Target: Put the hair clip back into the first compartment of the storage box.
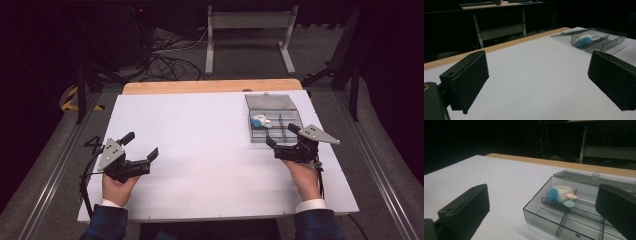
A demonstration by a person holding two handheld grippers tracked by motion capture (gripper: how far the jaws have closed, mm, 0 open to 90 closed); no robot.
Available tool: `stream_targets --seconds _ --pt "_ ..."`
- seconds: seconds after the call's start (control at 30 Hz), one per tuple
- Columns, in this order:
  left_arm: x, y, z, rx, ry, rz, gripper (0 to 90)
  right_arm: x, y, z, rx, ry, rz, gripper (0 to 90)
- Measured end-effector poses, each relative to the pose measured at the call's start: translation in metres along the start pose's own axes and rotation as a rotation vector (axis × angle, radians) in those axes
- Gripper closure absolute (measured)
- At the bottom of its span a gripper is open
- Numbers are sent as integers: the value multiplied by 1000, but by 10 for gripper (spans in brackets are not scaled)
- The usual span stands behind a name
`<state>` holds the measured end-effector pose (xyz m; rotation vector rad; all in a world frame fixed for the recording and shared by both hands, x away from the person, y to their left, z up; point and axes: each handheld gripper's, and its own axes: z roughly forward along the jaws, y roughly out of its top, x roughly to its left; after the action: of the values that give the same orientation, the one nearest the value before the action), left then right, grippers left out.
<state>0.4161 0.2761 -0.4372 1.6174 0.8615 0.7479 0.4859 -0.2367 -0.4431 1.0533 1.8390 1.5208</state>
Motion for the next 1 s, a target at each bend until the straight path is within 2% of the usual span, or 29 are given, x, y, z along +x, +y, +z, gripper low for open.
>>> stream_targets --seconds 0.13,0.47,0.63,1.0 --pt "0 0 0 1 -2 -1 38 -1 -1 -4 -5 -12 2 0" --pt "-1 -1 1 6 -4 11 38 -3 -4 -14 -24 -8 10 0" --pt "-1 -1 1 4 -7 16 38 -7 -5 -21 -45 -3 33 0" --pt "-2 -1 0 3 -10 19 36 -15 -8 -30 -39 -10 39 1"
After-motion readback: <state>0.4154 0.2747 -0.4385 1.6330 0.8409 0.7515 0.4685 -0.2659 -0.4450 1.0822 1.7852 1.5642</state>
